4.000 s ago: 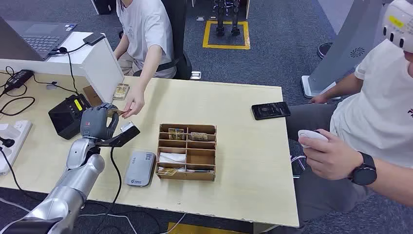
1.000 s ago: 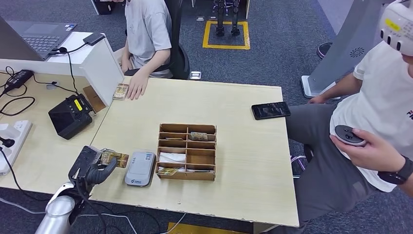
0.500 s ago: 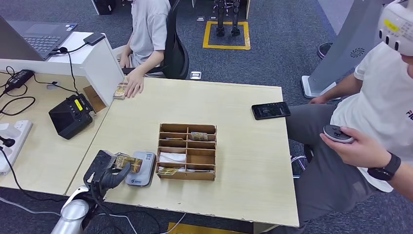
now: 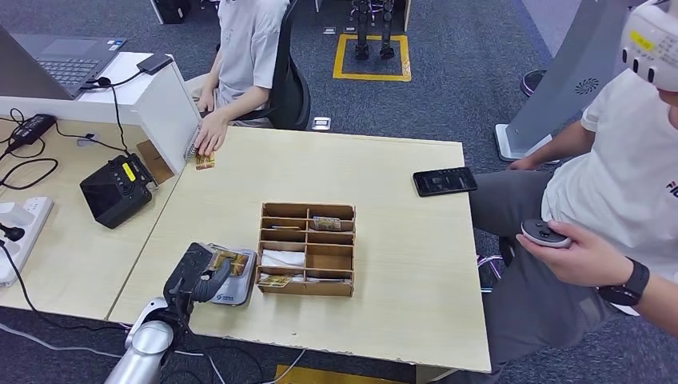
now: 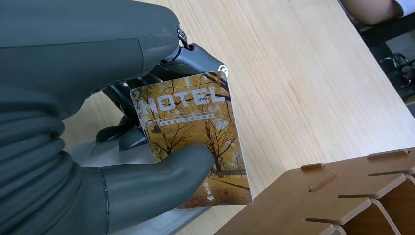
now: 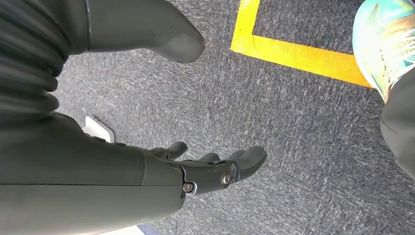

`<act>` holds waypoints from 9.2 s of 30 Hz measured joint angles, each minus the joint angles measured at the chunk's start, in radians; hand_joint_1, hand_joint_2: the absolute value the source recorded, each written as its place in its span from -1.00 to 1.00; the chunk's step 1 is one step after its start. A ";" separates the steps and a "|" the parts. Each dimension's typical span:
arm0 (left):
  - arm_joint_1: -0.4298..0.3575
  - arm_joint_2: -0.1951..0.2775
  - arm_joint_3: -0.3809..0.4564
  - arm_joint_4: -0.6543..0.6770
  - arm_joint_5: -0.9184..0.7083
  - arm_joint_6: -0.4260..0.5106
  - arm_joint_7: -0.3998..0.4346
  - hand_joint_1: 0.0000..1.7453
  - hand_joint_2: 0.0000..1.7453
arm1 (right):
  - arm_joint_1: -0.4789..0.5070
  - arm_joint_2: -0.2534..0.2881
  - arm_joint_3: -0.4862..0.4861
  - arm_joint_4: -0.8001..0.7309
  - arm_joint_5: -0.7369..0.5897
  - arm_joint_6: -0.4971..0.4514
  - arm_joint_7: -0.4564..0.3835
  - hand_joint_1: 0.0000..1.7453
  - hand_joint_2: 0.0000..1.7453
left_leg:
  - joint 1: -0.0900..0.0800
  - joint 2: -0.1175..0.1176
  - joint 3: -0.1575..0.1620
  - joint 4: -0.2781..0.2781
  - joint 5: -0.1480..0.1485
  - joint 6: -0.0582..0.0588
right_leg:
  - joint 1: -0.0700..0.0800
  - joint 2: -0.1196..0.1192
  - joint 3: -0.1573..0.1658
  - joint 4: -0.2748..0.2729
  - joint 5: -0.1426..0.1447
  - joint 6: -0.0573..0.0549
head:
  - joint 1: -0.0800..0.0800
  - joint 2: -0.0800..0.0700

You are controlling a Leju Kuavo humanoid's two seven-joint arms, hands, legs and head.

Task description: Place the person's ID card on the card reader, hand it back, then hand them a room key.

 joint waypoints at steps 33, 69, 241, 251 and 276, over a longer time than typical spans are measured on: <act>-0.019 -0.053 0.000 0.047 -0.267 0.179 -0.038 1.00 1.00 | 0.000 0.000 -0.015 0.000 0.028 0.006 0.000 -1.00 1.00 | 0.000 0.000 0.000 0.000 0.000 0.000 | 0.000 0.000 0.000 0.000 0.000 0.000 | 0.000 0.000; -0.014 -0.121 0.000 0.074 -0.621 0.336 -0.024 1.00 1.00 | 0.000 0.004 -0.025 0.000 0.038 0.005 -0.009 -1.00 1.00 | 0.000 -0.001 0.001 0.000 0.000 0.000 | 0.000 -0.001 0.002 0.000 0.000 0.000 | 0.000 0.000; 0.027 0.140 -0.204 -0.504 -0.428 0.102 -0.355 -1.00 1.00 | -0.008 -0.005 -0.001 0.000 0.071 0.008 -0.003 -1.00 1.00 | 0.000 0.000 -0.003 0.000 0.003 0.001 | 0.000 0.000 -0.003 0.000 0.003 0.000 | 0.000 0.000; 0.171 0.140 -0.239 -0.527 -0.524 0.201 -0.379 -1.00 1.00 | -0.007 -0.008 -0.023 0.000 0.067 0.004 0.020 -1.00 1.00 | 0.000 0.000 -0.003 0.000 0.002 0.001 | 0.000 0.000 -0.003 0.000 0.003 0.000 | 0.000 0.000; 0.087 0.025 -0.436 -0.035 -1.074 0.584 -0.080 -1.00 1.00 | -0.011 -0.008 -0.024 0.000 0.090 0.002 0.011 -1.00 1.00 | -0.001 0.000 -0.003 0.000 0.003 0.002 | -0.001 -0.001 -0.003 0.000 0.003 0.000 | 0.000 0.000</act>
